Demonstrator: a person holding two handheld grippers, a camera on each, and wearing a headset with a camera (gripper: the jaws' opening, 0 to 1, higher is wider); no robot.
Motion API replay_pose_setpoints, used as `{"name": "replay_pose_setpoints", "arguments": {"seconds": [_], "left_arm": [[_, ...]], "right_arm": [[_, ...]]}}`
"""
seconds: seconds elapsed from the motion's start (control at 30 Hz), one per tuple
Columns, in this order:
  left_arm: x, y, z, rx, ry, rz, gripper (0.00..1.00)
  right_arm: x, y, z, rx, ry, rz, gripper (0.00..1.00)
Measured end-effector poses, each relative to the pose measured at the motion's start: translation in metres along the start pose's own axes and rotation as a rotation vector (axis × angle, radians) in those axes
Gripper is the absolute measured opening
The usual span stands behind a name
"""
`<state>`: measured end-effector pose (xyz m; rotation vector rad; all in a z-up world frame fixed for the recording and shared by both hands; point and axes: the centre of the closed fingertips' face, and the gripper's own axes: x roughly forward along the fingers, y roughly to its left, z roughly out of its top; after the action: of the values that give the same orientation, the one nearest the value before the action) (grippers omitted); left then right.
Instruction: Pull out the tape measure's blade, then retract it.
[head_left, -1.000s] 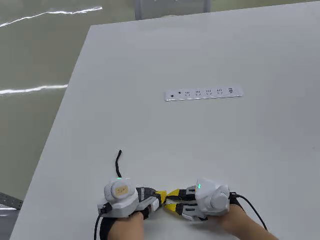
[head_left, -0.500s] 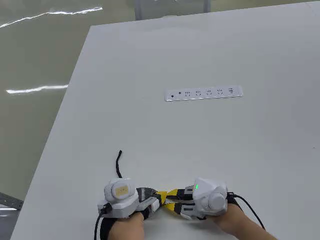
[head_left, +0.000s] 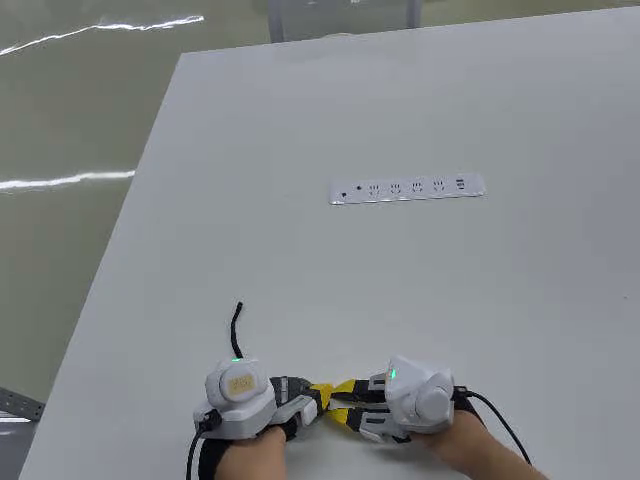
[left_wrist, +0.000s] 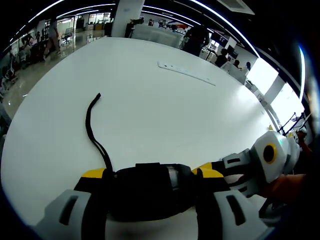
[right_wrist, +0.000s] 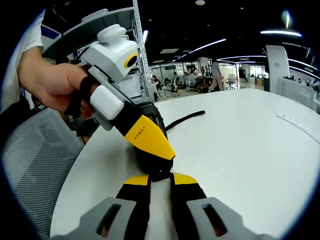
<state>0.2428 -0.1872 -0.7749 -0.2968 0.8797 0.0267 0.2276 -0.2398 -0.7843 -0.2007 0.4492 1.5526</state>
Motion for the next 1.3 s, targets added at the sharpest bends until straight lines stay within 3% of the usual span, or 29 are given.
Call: {"name": "replay_pose_setpoints", "arguments": {"seconds": [0.17, 0.3, 0.77, 1.1, 1.3], "left_arm": [[0.0, -0.001, 0.0, 0.01, 0.0, -0.019, 0.7], [0.001, -0.002, -0.003, 0.058, 0.016, -0.031, 0.7], [-0.002, -0.004, -0.005, 0.12, -0.005, -0.071, 0.78], [-0.007, -0.006, -0.007, 0.158, -0.01, -0.102, 0.84], [-0.009, -0.009, -0.009, 0.22, -0.01, -0.122, 0.84]], "right_arm": [[-0.001, 0.001, -0.001, 0.0, 0.005, 0.0, 0.16], [-0.003, 0.002, 0.003, 0.025, -0.015, 0.007, 0.21], [-0.006, 0.003, -0.001, 0.013, 0.012, -0.004, 0.34], [-0.013, 0.006, 0.003, 0.038, -0.004, -0.019, 0.42], [-0.017, 0.008, 0.002, 0.047, 0.002, -0.031, 0.46]]}}
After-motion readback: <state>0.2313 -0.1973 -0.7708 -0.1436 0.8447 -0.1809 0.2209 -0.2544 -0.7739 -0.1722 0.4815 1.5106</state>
